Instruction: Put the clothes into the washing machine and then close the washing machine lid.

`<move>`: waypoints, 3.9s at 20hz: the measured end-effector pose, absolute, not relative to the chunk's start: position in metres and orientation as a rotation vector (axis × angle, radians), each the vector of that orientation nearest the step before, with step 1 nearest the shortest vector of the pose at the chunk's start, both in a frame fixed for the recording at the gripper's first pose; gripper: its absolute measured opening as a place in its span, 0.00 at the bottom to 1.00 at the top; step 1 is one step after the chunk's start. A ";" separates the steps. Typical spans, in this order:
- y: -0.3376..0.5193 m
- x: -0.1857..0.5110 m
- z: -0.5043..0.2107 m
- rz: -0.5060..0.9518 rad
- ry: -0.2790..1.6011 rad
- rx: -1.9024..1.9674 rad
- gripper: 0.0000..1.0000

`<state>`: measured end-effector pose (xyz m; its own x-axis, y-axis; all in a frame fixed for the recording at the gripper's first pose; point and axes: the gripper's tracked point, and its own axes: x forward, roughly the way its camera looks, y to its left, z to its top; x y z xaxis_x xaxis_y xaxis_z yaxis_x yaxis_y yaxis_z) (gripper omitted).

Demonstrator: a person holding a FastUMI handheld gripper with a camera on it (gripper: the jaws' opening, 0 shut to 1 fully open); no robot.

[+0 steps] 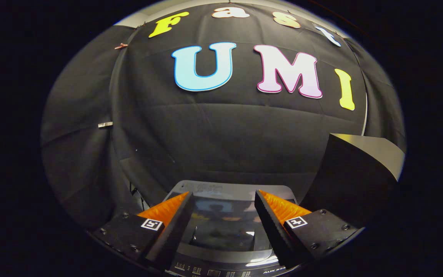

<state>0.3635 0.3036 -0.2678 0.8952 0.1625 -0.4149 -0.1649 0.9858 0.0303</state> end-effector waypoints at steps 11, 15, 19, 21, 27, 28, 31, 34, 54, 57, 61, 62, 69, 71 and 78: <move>0.286 0.266 -0.234 0.182 0.394 -0.022 0.99; 0.258 0.244 -0.210 0.155 0.392 -0.004 0.99; 0.225 0.233 -0.173 0.133 0.379 0.009 0.99; 0.202 0.229 -0.153 0.112 0.367 -0.008 0.99; 0.130 0.219 -0.091 0.072 0.320 -0.016 0.99; 0.116 0.218 -0.084 0.059 0.314 -0.025 0.99; 0.083 0.219 -0.067 0.041 0.300 -0.034 0.99; 0.058 0.221 -0.066 0.030 0.313 -0.032 0.99; 0.010 0.232 -0.078 -0.003 0.304 0.083 0.99; 0.011 0.232 -0.077 -0.006 0.310 0.075 0.99; 0.014 0.230 -0.072 -0.010 0.299 0.076 0.99; 0.017 0.228 -0.071 -0.007 0.295 0.072 0.99; 0.029 0.224 -0.071 -0.005 0.302 0.035 0.99; 0.031 0.224 -0.068 -0.003 0.291 0.037 0.99; 0.028 0.226 -0.073 -0.017 0.297 0.043 0.99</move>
